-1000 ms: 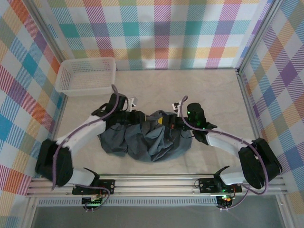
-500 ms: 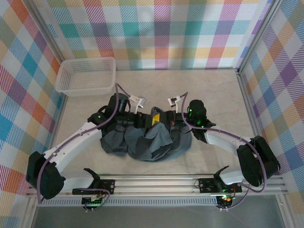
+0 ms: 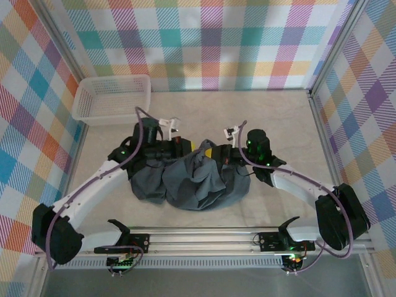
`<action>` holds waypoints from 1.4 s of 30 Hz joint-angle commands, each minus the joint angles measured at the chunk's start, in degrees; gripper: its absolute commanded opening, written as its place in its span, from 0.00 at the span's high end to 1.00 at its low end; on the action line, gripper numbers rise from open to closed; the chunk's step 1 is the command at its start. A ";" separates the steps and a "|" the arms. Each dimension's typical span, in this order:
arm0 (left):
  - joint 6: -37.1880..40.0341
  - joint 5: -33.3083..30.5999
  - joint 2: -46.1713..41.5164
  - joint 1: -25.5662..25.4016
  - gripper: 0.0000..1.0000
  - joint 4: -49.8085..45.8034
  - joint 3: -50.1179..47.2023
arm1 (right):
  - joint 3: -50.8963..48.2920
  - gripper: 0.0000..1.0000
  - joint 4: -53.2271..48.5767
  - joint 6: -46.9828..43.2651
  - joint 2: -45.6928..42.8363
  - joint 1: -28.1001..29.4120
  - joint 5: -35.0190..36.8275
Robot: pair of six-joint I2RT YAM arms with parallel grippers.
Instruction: Fold the inside-out t-shirt
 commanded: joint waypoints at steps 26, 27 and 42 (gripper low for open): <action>5.29 10.36 17.25 -5.86 0.48 9.06 -2.51 | -1.86 1.00 -4.85 -3.63 -4.23 -1.81 -7.43; 5.61 10.77 18.23 -6.07 0.49 8.91 -2.35 | -1.81 1.00 -4.71 -3.44 -4.23 -1.82 -7.27; -0.38 17.59 17.83 -7.68 0.97 15.96 -3.99 | -1.42 0.91 -6.15 -3.11 -3.22 -1.81 -2.57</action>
